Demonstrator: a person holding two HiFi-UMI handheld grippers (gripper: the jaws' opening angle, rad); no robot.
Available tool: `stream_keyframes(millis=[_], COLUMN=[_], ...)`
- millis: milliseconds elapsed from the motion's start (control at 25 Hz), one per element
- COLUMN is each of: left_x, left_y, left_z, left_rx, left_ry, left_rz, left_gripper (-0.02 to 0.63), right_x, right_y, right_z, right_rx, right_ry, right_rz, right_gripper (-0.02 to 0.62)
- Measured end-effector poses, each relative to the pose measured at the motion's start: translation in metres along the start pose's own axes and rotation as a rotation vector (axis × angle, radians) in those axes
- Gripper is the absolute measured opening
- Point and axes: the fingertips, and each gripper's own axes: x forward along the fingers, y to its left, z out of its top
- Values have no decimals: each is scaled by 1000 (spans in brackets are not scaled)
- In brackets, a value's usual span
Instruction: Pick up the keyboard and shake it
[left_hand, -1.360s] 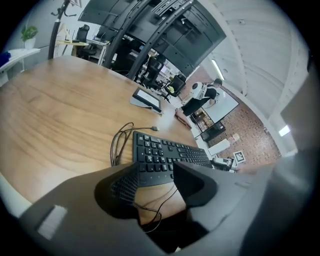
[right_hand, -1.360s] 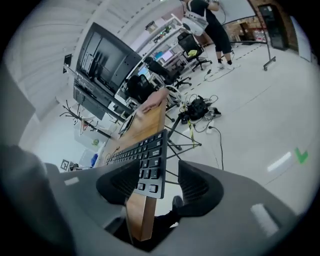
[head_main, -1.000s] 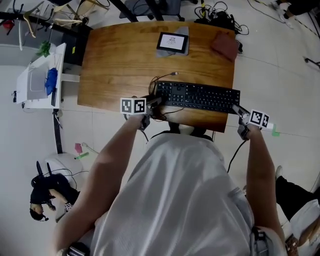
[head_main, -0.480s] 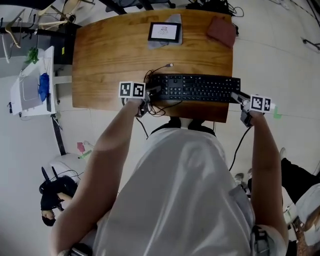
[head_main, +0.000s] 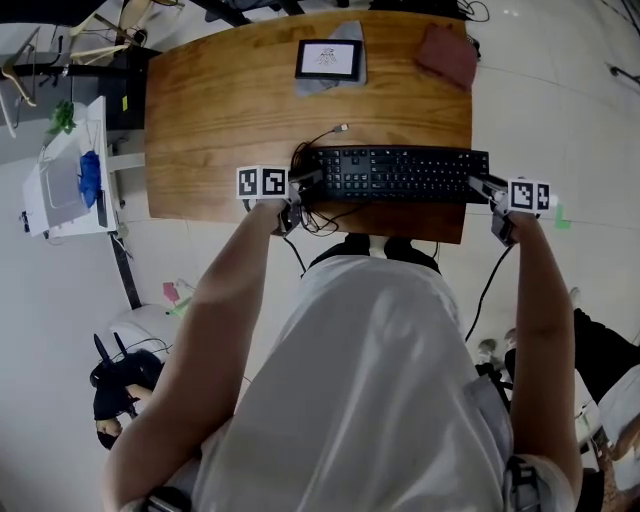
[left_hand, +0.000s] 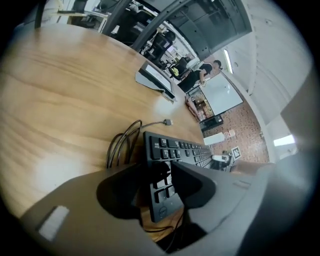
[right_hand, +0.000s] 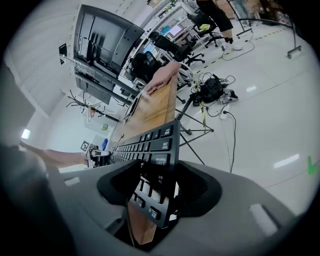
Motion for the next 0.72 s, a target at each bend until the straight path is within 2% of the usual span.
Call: stream_keyframes(millis=[120, 240, 400, 480, 560, 720], left_x=[-1, 0, -2, -3, -2, -1], left_y=[1, -3, -3, -2, -2, -2], left_z=[1, 1, 2, 3, 4, 2], left_rx=[-31, -78, -128, -143, -147, -135], left_ry=[-2, -21, -71, -78, -64, -52], left_rz=[-14, -64, -129, -146, -149, -120], left_gripper=[170, 169, 123, 112, 110, 109], right_x=[0, -4, -8, -13, -15, -12], right_y=[1, -2, 2, -1, -4, -4], right_z=[0, -2, -6, -4, -2, 0], right_rx=[20, 35, 4, 8, 17, 27], right_ry=[-14, -4, 29, 27, 26, 38], right_rz=[12, -29, 30, 20, -3, -10], right_gripper=[225, 220, 224, 216, 190, 183])
